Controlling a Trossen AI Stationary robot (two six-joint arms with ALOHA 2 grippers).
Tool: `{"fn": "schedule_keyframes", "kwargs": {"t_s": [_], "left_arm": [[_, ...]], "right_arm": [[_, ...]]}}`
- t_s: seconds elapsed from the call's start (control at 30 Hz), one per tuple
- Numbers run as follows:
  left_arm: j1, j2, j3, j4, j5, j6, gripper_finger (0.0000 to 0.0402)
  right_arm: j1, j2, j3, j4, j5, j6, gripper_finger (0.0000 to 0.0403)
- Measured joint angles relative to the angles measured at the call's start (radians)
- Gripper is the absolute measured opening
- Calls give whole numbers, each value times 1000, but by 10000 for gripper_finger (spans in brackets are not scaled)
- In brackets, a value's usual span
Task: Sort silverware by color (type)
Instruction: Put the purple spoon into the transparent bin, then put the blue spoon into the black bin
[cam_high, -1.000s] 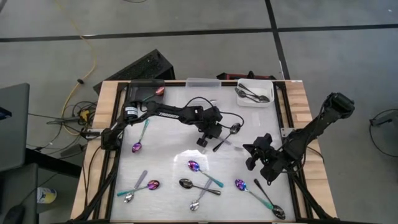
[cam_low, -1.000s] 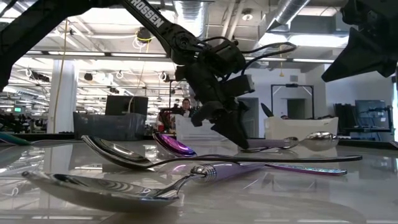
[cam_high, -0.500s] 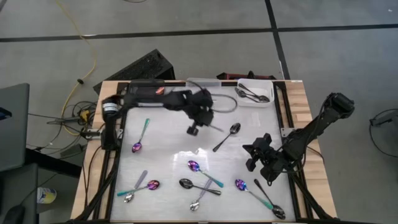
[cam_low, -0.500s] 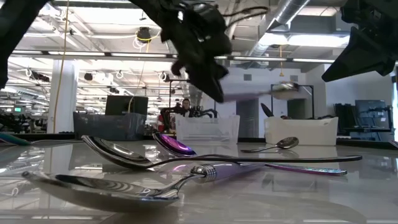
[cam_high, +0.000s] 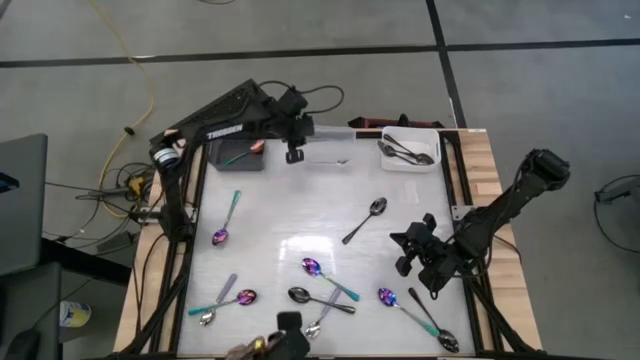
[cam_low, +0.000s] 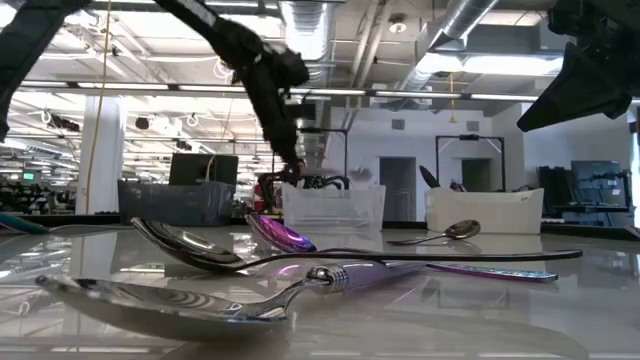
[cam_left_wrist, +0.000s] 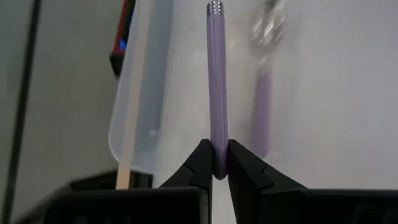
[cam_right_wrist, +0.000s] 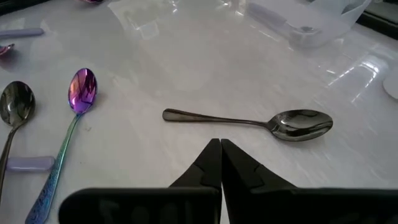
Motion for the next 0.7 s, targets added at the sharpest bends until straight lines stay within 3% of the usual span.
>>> {"fn": "schedule_keyframes", "kwargs": {"t_s": [0.17, 0.37, 0.47, 0.6, 0.7], "left_arm": [[16, 47, 0, 31, -5, -19, 22], [-4, 47, 0, 32, -14, -22, 114], [-25, 42, 0, 28, -83, -22, 151], [-56, 6, 55, -96, -186, -29, 175], [-84, -37, 132, -271, -173, -73, 179]], "right_arm": [[2, 0, 0, 8, -1, 0, 25], [7, 0, 0, 11, -1, -1, 25], [7, 0, 0, 12, -1, -2, 25], [7, 0, 0, 14, -1, -2, 25], [7, 0, 0, 17, -4, -1, 25]]}}
